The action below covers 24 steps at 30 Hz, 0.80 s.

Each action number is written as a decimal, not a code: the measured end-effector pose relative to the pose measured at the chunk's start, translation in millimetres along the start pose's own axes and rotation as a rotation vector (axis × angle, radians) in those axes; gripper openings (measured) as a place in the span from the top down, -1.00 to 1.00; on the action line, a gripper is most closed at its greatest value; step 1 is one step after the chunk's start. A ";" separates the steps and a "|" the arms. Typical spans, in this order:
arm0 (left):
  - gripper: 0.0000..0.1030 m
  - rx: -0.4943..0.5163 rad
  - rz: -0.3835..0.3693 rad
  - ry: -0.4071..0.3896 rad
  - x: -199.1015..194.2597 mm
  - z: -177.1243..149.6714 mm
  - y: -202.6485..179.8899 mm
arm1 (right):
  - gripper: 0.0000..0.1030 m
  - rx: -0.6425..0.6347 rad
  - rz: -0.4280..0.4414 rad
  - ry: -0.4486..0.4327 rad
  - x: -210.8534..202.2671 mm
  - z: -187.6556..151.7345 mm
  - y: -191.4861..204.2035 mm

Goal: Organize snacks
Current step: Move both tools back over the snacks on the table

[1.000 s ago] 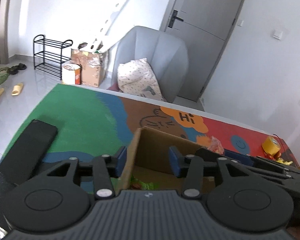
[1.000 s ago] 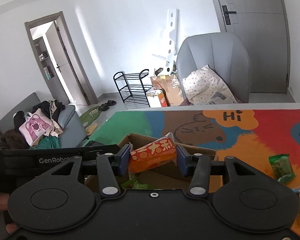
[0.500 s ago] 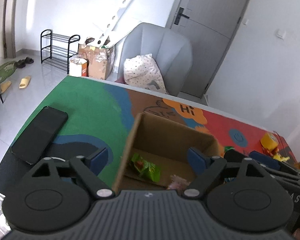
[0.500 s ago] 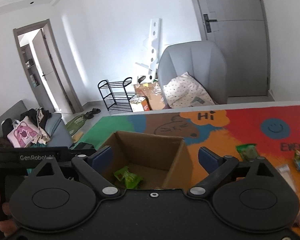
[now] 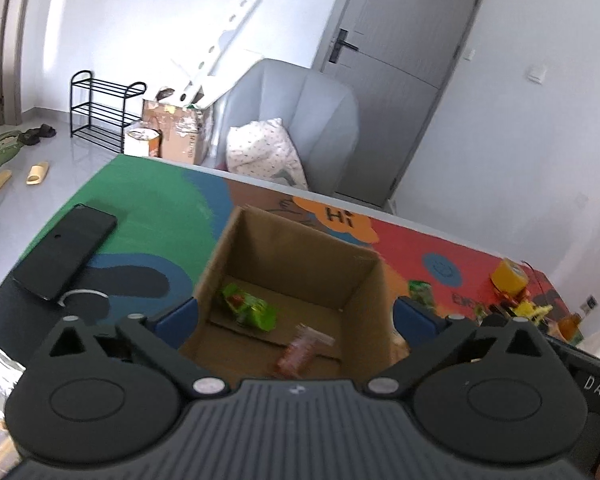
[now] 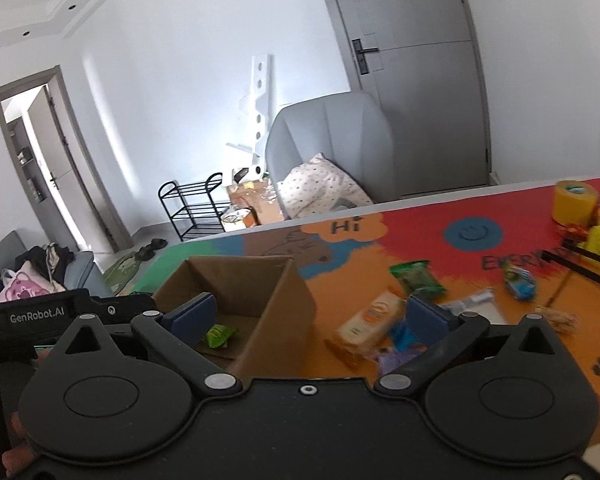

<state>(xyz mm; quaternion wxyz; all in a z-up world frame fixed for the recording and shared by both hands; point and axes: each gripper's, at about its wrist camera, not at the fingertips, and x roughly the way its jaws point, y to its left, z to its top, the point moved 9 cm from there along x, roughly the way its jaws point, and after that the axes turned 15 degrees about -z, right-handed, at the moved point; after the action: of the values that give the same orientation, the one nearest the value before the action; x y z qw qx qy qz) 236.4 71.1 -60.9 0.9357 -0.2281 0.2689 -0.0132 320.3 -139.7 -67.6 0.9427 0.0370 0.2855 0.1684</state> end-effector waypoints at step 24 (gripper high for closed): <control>-1.00 0.089 -0.129 0.087 5.6 -50.5 -84.0 | -1.00 0.041 -0.117 0.001 -51.0 -19.6 -84.1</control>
<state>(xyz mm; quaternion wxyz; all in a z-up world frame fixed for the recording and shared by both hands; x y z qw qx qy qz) 223.7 -26.1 -65.2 0.9295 -0.2022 0.2933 -0.0954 294.7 -236.6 -71.0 0.9498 0.0395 0.2912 0.1073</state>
